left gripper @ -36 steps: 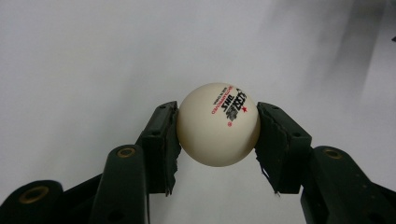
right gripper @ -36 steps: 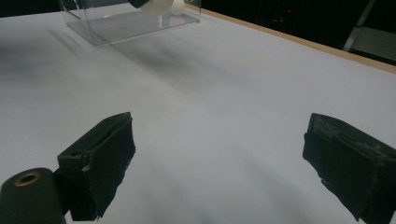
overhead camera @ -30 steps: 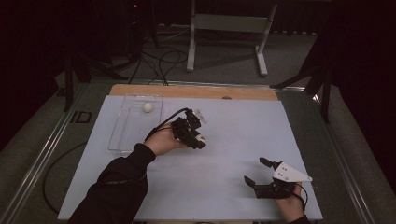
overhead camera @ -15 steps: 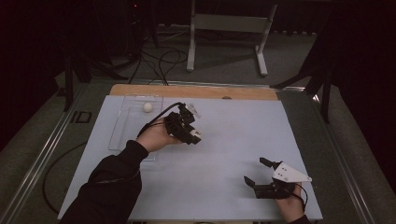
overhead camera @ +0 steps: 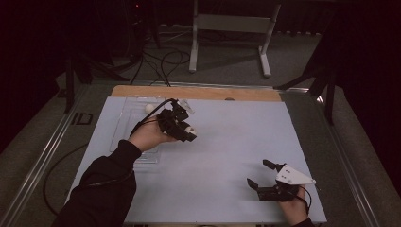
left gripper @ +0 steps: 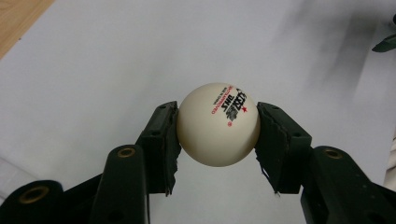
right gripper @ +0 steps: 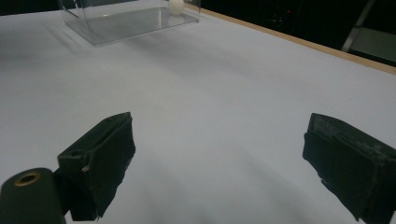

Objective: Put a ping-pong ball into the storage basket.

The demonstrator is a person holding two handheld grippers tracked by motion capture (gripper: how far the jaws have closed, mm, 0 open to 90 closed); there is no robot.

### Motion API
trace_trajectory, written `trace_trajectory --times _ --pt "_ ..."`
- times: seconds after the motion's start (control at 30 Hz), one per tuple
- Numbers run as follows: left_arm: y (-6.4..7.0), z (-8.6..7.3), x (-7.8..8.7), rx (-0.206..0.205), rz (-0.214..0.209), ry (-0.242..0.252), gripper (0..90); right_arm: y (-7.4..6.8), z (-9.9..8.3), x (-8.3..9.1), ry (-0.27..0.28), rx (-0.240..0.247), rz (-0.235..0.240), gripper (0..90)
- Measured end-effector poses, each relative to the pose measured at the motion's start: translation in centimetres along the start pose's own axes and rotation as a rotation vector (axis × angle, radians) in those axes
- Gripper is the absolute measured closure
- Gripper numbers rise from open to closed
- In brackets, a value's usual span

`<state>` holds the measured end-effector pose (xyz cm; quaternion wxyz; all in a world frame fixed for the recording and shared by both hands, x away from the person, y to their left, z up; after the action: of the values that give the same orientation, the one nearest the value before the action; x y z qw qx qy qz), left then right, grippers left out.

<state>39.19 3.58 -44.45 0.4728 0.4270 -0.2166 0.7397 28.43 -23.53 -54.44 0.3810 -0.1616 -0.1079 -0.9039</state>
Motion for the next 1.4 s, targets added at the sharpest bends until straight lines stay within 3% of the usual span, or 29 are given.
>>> trace_trajectory --times 0.73,1.4 --pt "-1.8 -0.9 2.6 0.037 0.032 0.024 52.5 0.0 0.0 0.0 -0.002 -0.001 0.001 8.8" --pt "-4.2 -2.3 5.5 0.115 0.093 0.058 52.5 0.0 0.0 0.0 -0.001 -0.002 0.001 8.8"
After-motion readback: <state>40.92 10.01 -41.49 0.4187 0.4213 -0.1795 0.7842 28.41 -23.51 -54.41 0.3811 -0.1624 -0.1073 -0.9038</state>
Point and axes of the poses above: each handheld gripper's, and its own axes: x roughly backward along the jaws, z roughly out of its top, y roughly to its right, the point moved 8 cm from there along -x, roughly forward along the jaws, and after that the axes turned 2 degrees about x, right-handed, at the moved point
